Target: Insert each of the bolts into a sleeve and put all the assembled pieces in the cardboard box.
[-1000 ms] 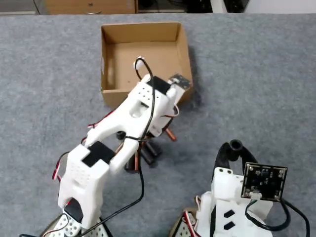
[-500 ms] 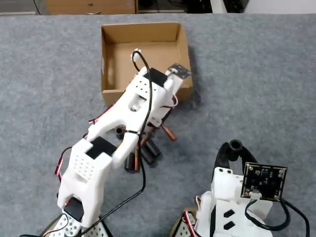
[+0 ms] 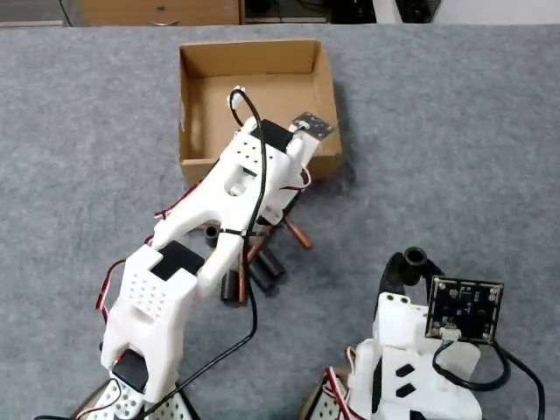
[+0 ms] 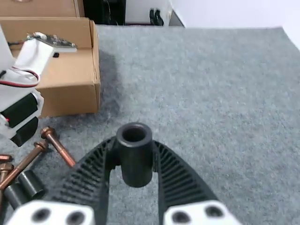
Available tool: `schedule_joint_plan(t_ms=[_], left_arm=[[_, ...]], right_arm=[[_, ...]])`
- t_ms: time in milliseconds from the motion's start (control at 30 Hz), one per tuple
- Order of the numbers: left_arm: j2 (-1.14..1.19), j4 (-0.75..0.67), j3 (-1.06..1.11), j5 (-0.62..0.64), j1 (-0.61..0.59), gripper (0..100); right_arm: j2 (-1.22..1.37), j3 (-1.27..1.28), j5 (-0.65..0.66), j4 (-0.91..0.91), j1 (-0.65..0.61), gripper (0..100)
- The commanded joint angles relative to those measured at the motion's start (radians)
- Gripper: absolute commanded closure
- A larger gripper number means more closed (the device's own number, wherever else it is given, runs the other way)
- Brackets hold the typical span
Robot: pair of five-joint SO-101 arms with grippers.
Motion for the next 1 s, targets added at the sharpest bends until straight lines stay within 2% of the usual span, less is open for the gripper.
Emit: schedule_joint_plan(t_ms=[0,167,333,533,967], left_arm=[[-0.007,-0.005,-0.003,-0.006,-0.003,98],[-0.007,-0.041,0.017,-0.006,-0.002,98],[-0.015,-0.075,0.069,0.000,-0.002,88],[-0.013,-0.084,0.074,-0.003,0.015,94],[-0.005,-0.178,0.173,0.000,0.020,94]], right_arm=[[-0.107,0.002,0.009,-0.008,0.012,99.7],[-0.107,0.002,0.009,-0.008,0.012,99.7],[-0.107,0.004,0.009,-0.008,0.012,99.7],[-0.107,0.007,0.009,-0.009,0.012,99.7],[-0.108,0.002,0.009,-0.009,0.010,99.7]])
